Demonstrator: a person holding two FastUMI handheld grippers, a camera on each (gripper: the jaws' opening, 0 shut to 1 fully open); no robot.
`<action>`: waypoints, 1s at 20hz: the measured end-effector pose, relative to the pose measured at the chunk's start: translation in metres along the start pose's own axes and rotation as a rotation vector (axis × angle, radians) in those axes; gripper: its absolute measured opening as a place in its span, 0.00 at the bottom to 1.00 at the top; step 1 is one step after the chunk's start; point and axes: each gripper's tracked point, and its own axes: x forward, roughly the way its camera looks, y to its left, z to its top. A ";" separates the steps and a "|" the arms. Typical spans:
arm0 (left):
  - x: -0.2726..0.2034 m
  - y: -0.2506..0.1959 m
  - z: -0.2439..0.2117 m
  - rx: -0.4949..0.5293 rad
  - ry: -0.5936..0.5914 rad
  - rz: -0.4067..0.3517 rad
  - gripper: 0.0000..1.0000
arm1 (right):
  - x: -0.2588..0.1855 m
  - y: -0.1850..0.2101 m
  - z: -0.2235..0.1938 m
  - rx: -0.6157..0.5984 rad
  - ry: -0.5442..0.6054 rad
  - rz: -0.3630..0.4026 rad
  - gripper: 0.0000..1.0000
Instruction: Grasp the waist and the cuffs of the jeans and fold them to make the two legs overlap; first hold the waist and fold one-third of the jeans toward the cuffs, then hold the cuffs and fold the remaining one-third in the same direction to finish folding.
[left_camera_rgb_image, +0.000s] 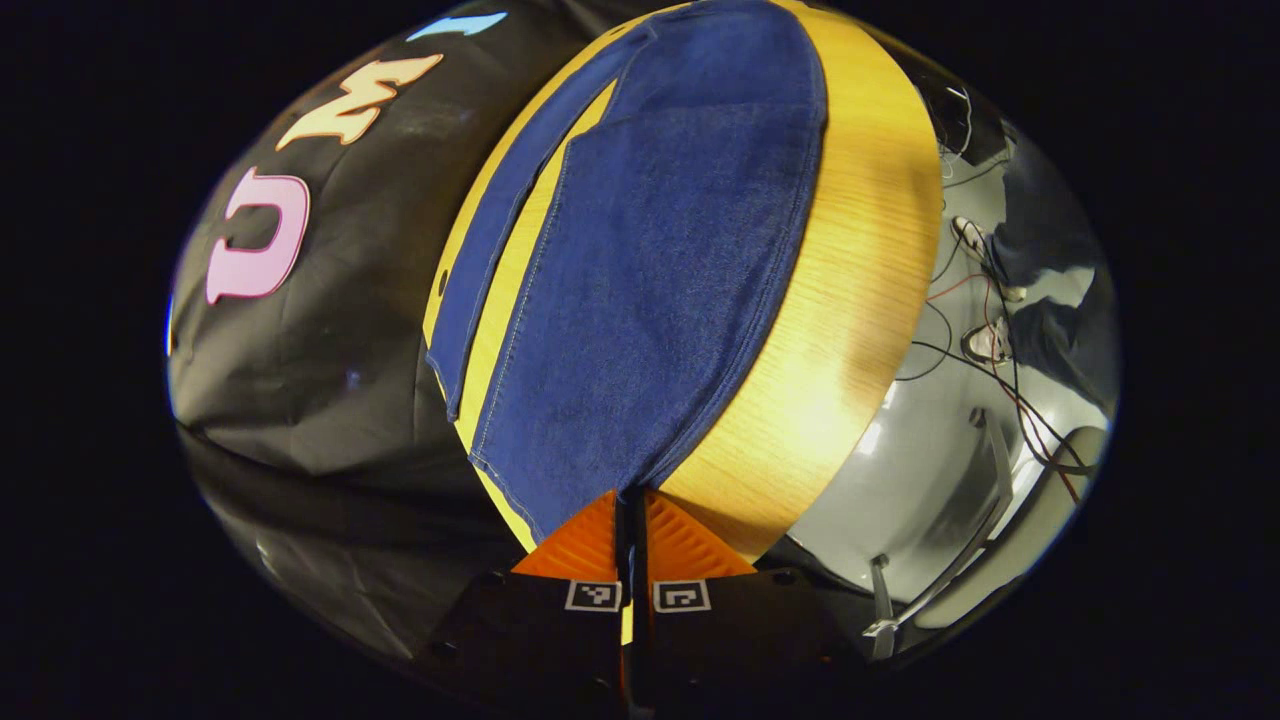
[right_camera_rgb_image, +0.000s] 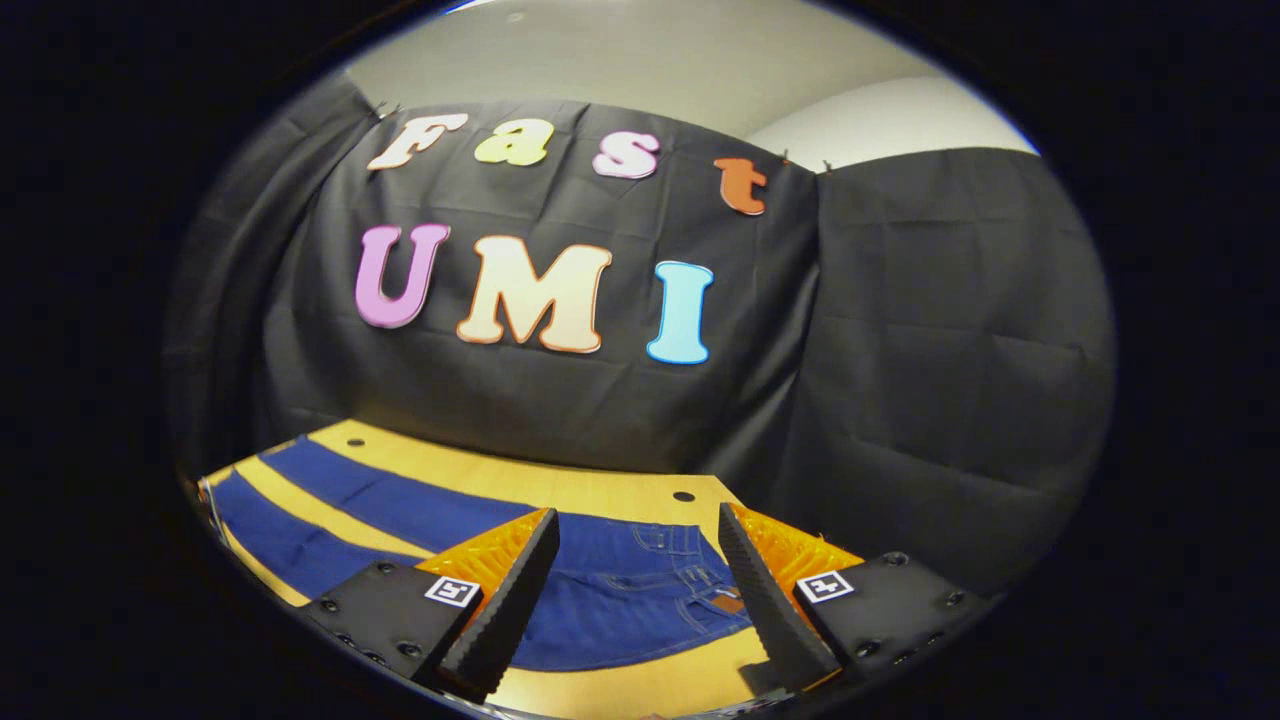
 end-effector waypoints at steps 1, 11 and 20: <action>-0.002 -0.001 0.000 -0.009 0.003 -0.003 0.00 | 0.003 -0.005 -0.011 -0.065 0.016 0.008 1.00; 0.000 0.000 -0.002 0.032 0.022 0.018 0.00 | 0.024 -0.043 -0.158 -0.560 0.269 0.164 0.99; 0.002 0.001 -0.003 0.004 0.062 -0.001 0.00 | 0.048 -0.031 -0.249 -0.894 0.388 0.389 1.00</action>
